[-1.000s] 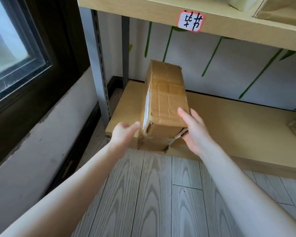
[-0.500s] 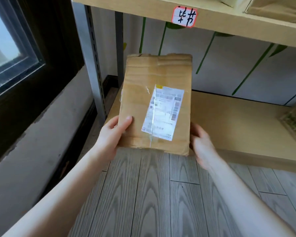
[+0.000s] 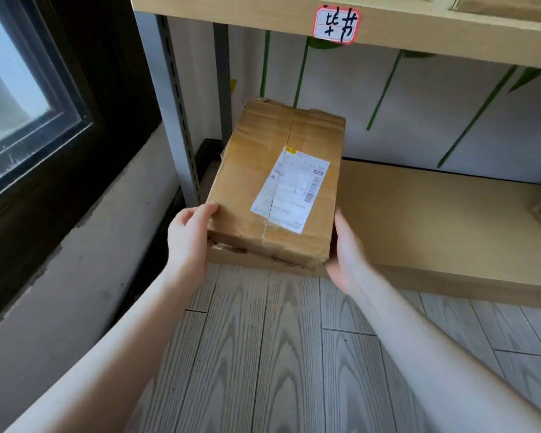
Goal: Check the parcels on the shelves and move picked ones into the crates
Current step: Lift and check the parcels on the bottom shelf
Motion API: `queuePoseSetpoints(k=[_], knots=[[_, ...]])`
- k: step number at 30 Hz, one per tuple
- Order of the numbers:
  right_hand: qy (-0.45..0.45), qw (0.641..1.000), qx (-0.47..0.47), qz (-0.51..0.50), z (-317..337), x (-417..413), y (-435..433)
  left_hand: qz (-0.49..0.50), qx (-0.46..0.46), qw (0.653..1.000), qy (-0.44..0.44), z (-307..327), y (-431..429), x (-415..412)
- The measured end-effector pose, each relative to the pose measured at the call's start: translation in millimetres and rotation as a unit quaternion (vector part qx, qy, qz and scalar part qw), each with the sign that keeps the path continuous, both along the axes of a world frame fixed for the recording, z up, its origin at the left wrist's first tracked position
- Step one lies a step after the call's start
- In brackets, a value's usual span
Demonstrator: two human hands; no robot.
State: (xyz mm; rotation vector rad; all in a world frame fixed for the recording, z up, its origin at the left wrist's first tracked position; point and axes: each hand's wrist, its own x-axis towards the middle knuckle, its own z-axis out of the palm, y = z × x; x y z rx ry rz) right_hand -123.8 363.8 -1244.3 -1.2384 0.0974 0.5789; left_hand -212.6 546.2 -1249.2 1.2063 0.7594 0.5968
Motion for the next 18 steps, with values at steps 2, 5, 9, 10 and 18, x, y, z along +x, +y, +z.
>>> queuePoseSetpoints(k=[2,5,9,10,18], knots=[[0.012,1.000,0.016,-0.009,4.5,12.5,13.4,0.001,0.014,1.000,-0.011,2.5,6.9,4.8],[0.025,0.999,0.010,-0.019,5.8,29.1,36.3,-0.013,0.051,0.999,-0.011,3.9,18.8,12.5],[0.051,0.998,-0.023,-0.015,-12.0,40.5,56.1,0.016,0.063,0.998,0.016,-4.5,36.4,22.5],[0.057,0.998,-0.028,-0.012,-17.3,41.9,59.2,0.021,0.066,0.997,0.024,-6.5,39.1,24.3],[0.075,0.996,-0.046,-0.010,-39.1,56.0,75.0,0.046,0.083,0.993,0.070,-30.8,44.7,37.7]])
